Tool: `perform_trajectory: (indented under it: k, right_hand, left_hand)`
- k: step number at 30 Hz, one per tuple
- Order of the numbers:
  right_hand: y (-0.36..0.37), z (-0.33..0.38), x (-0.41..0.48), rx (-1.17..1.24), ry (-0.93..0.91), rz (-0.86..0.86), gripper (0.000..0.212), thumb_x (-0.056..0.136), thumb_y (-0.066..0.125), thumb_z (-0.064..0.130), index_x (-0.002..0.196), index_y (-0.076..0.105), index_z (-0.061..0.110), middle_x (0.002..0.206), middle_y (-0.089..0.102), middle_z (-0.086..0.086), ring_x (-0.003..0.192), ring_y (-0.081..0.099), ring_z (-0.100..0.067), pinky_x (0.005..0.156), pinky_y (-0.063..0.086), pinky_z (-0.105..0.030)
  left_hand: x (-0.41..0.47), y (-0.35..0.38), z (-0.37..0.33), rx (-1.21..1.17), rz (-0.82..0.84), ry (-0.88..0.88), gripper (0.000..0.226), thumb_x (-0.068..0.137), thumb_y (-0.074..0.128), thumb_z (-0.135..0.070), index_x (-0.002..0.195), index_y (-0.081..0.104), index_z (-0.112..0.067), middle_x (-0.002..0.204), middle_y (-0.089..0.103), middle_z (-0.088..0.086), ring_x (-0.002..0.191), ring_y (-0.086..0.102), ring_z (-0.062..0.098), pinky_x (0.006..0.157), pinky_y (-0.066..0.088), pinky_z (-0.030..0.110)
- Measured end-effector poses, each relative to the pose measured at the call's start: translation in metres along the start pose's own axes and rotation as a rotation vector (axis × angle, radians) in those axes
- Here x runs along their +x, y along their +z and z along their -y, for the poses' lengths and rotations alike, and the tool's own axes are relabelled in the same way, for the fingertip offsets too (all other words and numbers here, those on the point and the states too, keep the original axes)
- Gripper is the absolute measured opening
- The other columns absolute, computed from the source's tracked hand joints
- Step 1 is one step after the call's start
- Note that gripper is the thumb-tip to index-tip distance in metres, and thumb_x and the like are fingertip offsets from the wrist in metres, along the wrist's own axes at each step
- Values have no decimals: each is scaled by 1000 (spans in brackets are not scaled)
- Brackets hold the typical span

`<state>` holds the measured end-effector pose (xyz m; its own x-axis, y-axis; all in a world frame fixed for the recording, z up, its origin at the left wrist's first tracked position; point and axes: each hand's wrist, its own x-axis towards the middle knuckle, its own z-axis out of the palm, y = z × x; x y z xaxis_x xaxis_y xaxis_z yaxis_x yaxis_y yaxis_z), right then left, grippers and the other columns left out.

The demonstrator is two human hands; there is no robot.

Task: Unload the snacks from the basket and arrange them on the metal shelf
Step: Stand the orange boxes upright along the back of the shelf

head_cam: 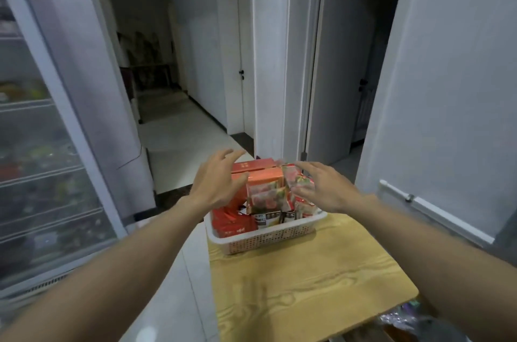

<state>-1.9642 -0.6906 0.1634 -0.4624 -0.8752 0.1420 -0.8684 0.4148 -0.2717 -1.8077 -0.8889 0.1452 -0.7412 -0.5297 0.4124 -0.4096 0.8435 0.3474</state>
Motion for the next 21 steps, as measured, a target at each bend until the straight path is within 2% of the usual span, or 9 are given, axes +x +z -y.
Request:
perform_trajectory:
  k: [6, 10, 15, 21]
  right_hand:
    - [40, -47, 105, 65, -56, 61, 61, 95, 56, 44, 150, 32, 33, 151, 43, 2, 139, 37, -23, 108, 35, -44]
    - [64, -70, 170, 108, -51, 128, 61, 95, 57, 44, 150, 34, 29, 152, 42, -2, 139, 38, -24, 111, 33, -46]
    - [91, -88, 231, 245, 20, 181, 60, 96, 59, 35, 150, 35, 21, 148, 45, -6, 135, 43, -24, 109, 35, -39]
    - [126, -104, 289, 379, 151, 229, 59, 96, 59, 33, 151, 36, 25, 149, 46, -4, 132, 49, -26, 109, 42, -44]
  left_hand:
    - [63, 51, 54, -7, 32, -105, 57, 91, 60, -44, 143, 42, -30, 148, 42, 1, 136, 35, 20, 112, 32, 44]
    - [96, 81, 83, 15, 61, -194, 55, 91, 60, -43, 142, 45, -28, 147, 42, 4, 136, 37, 22, 110, 34, 42]
    - [126, 109, 121, -29, 138, -336, 58, 90, 62, -45, 142, 45, -29, 151, 35, 8, 139, 33, 27, 111, 33, 46]
    - [161, 143, 172, -137, 243, -457, 55, 90, 61, -47, 141, 46, -32, 150, 36, 10, 136, 38, 30, 110, 35, 45]
